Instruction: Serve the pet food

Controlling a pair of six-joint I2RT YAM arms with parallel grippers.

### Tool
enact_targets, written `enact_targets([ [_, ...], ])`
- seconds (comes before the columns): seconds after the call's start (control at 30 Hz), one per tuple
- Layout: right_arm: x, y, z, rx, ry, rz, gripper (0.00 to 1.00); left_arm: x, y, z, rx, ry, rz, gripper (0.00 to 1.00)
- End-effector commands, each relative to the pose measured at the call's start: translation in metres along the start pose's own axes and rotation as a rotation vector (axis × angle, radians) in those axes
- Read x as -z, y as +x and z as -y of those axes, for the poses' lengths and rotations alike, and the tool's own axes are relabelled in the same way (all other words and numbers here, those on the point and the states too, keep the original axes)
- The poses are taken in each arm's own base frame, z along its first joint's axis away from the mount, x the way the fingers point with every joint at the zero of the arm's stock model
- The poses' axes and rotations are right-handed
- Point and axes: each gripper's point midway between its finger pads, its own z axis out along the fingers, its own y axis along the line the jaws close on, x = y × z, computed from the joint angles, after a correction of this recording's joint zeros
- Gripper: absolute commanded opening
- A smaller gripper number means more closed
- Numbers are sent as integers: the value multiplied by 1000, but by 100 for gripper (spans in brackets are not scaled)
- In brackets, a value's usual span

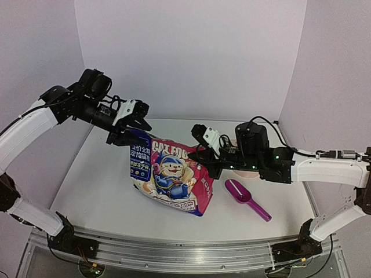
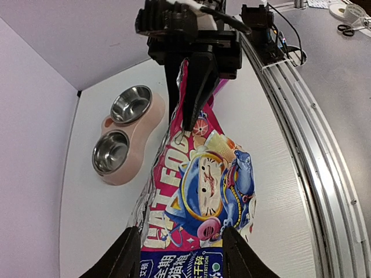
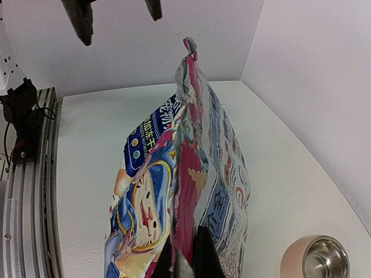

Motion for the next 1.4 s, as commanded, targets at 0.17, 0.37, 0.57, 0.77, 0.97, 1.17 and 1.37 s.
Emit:
enact_targets([
  [0.17, 0, -35, -6, -75, -6, 92, 27, -5, 4, -21, -332, -252, -1, 45],
  [0.37, 4, -39, -2, -64, 15, 102, 31, -17, 23, -35, -299, -262, -82, 50],
  [0.57, 4, -37, 0, -49, 29, 98, 31, -24, 28, -35, -301, -242, -90, 42],
  [0.77, 5, -41, 1, -36, 36, 104, 32, -28, 32, -30, -326, -216, -94, 31],
  [0.97, 7, -47, 2, -31, 37, 118, 34, -30, 36, -26, -331, -190, -100, 27],
  [1.17, 10, -54, 5, -31, 48, 131, 38, -30, 40, -20, -374, -185, -106, 26],
  [1.37, 13, -83, 10, -69, 49, 181, 48, -17, 21, -21, -465, -245, -49, 33],
])
